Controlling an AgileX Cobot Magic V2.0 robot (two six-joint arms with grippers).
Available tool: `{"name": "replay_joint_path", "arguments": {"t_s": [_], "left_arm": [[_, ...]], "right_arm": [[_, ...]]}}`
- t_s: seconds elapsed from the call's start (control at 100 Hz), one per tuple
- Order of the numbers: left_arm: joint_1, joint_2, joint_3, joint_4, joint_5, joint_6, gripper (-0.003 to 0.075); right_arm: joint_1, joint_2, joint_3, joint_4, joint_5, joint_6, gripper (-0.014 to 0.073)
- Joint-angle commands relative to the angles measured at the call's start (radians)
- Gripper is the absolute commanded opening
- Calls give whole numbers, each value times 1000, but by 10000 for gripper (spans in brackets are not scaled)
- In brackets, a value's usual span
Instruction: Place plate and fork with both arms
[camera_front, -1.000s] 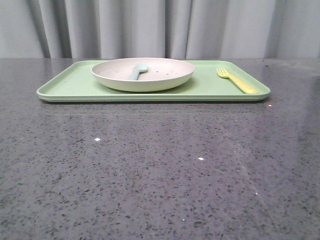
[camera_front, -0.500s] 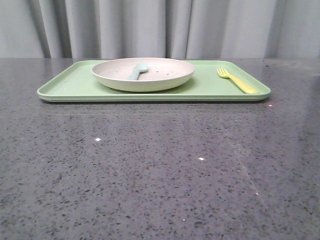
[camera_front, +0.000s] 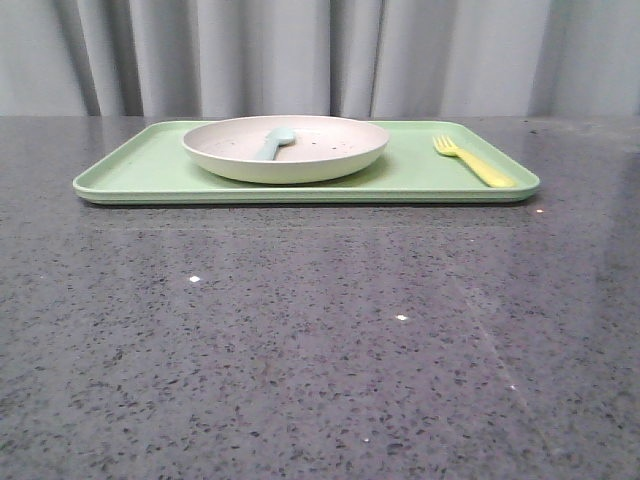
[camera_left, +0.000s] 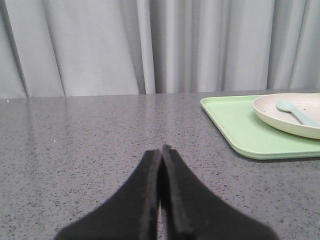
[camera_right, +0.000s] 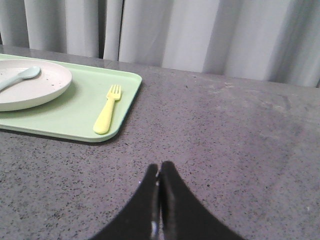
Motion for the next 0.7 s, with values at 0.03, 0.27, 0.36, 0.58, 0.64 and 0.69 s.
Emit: {"name": "replay_joint_path", "arguments": {"t_s": [0.03,0.27,0.36,0.58,0.64,0.69], "left_arm": [[0,-32,15,-2,-88,-8,-20],[0,-32,15,-2,-88,-8,-20],[0,-32,15,-2,-88,-8,-20],[0,-32,15,-2,-88,-8,-20],[0,-32,15,-2,-88,-8,-20],[0,-32,15,-2,-88,-8,-20]], "right_arm": [[-40,-58,24,7,-109,-13,-120],[-71,-159,121,7,-149,-13,-120],[-71,-159,161,7,-194,-13,-120],[-71,-159,213,18,-261,-12,-120],[-71,-159,213,19,-262,-12,-120],[-71,-159,213,19,-262,-12,-120]]}}
